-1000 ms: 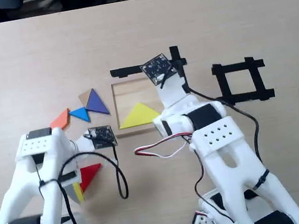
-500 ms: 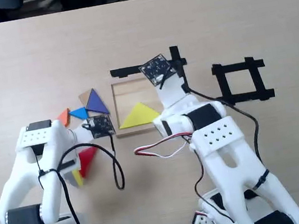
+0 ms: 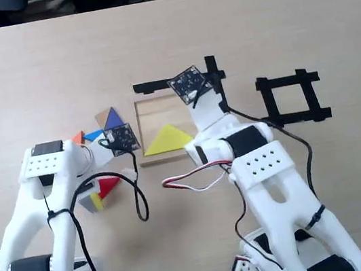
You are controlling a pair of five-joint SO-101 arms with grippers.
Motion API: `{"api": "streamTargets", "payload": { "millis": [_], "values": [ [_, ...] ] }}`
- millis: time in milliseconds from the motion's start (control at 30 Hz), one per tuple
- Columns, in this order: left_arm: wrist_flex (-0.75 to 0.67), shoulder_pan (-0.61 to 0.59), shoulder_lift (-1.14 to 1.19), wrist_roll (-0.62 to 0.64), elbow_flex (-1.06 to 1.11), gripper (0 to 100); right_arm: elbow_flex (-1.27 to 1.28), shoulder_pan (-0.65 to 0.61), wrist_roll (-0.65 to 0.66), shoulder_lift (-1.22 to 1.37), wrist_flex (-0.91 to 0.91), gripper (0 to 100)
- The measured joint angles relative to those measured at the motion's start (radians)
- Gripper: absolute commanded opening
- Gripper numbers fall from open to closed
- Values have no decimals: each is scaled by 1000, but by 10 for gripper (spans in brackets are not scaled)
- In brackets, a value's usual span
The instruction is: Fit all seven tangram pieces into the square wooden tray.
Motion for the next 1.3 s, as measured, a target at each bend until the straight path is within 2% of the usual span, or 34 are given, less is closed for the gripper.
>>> {"api": "streamTargets", "payload": {
  "millis": [200,467,1133,1300],
  "values": [
    [64,-54,-12,-77,-52,338,0,0,0,0,0,15],
    [-43,-78,69,-95,-60,352,3,0,0,0,0,15],
    [-57,-71,146,-117,-60,353,3,0,0,0,0,15],
    [-60,-71,224,-117,-60,353,3,0,0,0,0,15]
  ]
}}
